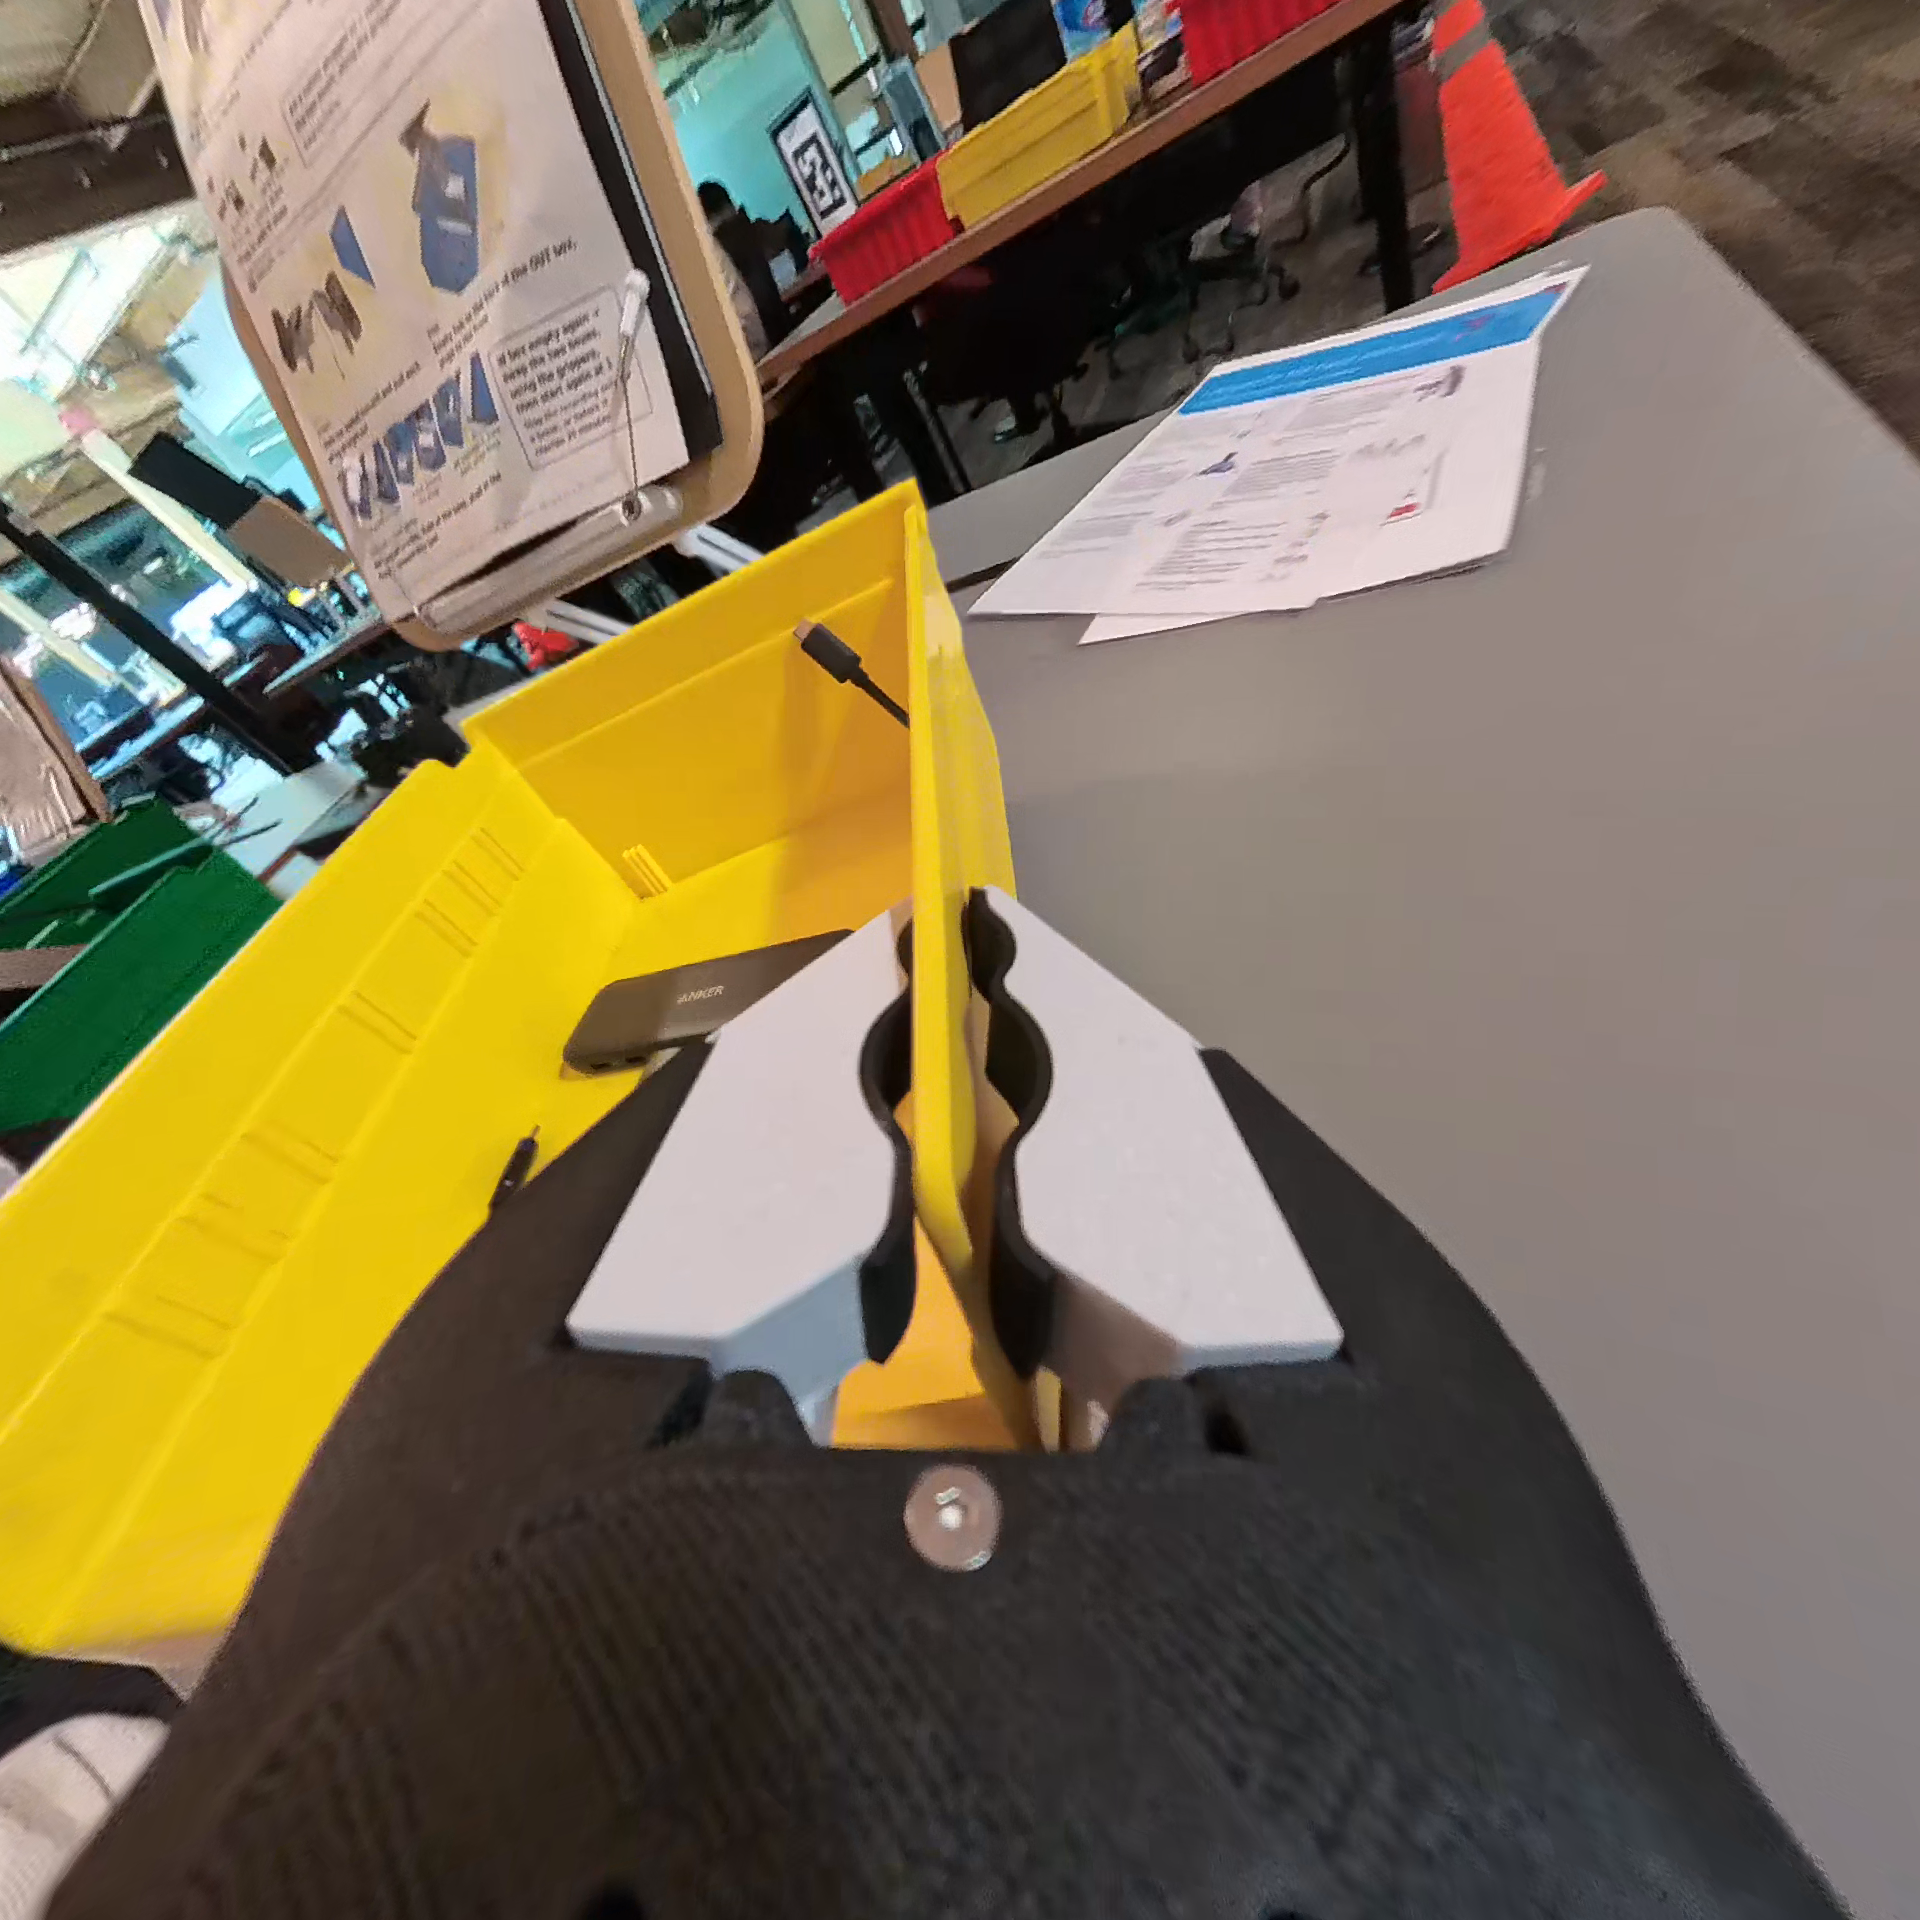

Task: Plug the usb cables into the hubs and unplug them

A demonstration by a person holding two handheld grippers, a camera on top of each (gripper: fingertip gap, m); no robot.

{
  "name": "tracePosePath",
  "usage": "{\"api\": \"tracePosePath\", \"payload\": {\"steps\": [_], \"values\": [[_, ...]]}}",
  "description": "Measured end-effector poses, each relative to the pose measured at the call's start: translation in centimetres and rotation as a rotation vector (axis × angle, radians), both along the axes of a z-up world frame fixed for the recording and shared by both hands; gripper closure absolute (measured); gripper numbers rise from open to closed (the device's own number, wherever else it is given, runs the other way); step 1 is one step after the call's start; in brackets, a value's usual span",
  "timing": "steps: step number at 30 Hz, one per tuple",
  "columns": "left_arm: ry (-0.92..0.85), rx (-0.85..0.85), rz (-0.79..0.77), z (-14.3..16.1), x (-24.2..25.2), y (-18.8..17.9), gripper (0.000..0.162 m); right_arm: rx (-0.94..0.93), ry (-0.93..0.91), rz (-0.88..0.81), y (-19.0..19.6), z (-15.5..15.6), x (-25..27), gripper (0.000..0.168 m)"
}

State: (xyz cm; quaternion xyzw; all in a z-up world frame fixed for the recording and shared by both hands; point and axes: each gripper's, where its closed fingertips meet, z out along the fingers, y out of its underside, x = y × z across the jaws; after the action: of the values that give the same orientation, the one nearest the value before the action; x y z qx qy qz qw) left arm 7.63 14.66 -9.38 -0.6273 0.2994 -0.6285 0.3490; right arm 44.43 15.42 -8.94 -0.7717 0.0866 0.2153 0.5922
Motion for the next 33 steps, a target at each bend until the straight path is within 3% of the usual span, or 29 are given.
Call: {"api": "tracePosePath", "payload": {"steps": [5,10,13,16,19,25,33], "values": [[0.069,0.175,0.229,0.4,-3.2,1.2,0.115,-0.011,-0.004,0.093,3.3,-0.3,-3.0,0.164],[0.112,0.441,0.471,3.0,-7.4,1.1,0.104,-0.012,0.004,0.207,6.5,-0.4,-6.9,0.164],[0.198,0.563,0.746,4.4,-11.7,2.2,0.104,-0.014,-0.008,0.271,8.4,-0.4,-9.4,0.164],[0.407,0.663,1.183,5.2,-19.2,3.7,0.104,-0.016,-0.019,0.328,10.2,-0.6,-11.8,0.164],[0.580,0.708,1.401,5.0,-24.6,3.5,0.100,-0.019,-0.020,0.379,11.9,-0.8,-14.2,0.164],[0.763,0.342,1.378,-2.2,-29.4,4.5,0.099,-0.006,-0.019,0.468,13.7,-0.9,-18.5,0.163],[0.896,0.354,1.329,-3.1,-28.9,5.5,0.098,-0.002,-0.040,0.505,12.0,-0.6,-19.3,0.164]]}}
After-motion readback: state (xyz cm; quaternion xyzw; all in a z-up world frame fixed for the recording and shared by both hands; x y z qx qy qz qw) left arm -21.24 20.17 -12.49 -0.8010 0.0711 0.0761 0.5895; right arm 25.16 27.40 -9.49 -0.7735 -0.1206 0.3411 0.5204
